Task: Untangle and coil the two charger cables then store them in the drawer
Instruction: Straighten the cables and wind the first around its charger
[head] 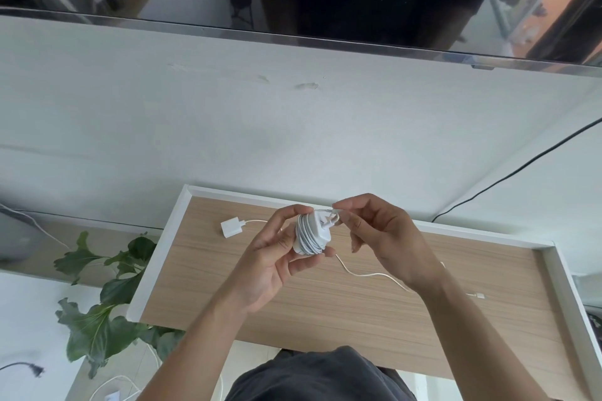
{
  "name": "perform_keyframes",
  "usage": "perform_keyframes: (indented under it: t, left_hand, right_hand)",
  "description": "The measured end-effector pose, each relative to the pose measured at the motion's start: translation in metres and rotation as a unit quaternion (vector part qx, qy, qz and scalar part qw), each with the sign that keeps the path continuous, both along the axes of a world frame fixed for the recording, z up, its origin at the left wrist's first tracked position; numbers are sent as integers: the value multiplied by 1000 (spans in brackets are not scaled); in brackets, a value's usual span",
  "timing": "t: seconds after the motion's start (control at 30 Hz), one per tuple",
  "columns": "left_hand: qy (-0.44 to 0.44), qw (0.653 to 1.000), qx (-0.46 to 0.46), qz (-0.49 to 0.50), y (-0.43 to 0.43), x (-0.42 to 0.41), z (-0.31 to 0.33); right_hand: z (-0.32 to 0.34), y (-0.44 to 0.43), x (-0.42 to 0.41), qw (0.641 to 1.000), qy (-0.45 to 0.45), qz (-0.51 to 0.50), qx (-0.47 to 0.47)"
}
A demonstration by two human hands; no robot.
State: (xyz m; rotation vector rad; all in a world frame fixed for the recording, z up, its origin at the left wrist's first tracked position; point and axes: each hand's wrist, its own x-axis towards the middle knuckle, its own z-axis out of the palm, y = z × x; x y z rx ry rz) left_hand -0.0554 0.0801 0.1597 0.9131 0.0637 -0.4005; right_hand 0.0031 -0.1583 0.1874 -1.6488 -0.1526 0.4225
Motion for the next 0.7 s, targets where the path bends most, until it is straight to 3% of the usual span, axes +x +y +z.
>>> perform_keyframes:
  t: [0.1,0.2,0.4,0.53,0.6,0.7]
  left_hand:
    - [-14,999,37,-5,2,1,0]
    - [-18,997,74,-11,1,1,1]
    - [-1,996,80,40,0,4,-3]
    - [1,994,77,78,-1,6,-4]
    - [-2,992,83,94,-1,8,-5]
    - [2,991,81,110,1,9,-6]
  right_hand:
    - [-1,0,2,1000,-2,-7,-24]
    - [4,3,5,999,2,-34,15]
    - [16,1,7,980,76,-48,180]
    - [10,-2,7,934,173,-60,306]
    - [5,-3,8,935,187,-67,293]
    - [-2,-5,10,968,151,-47,193]
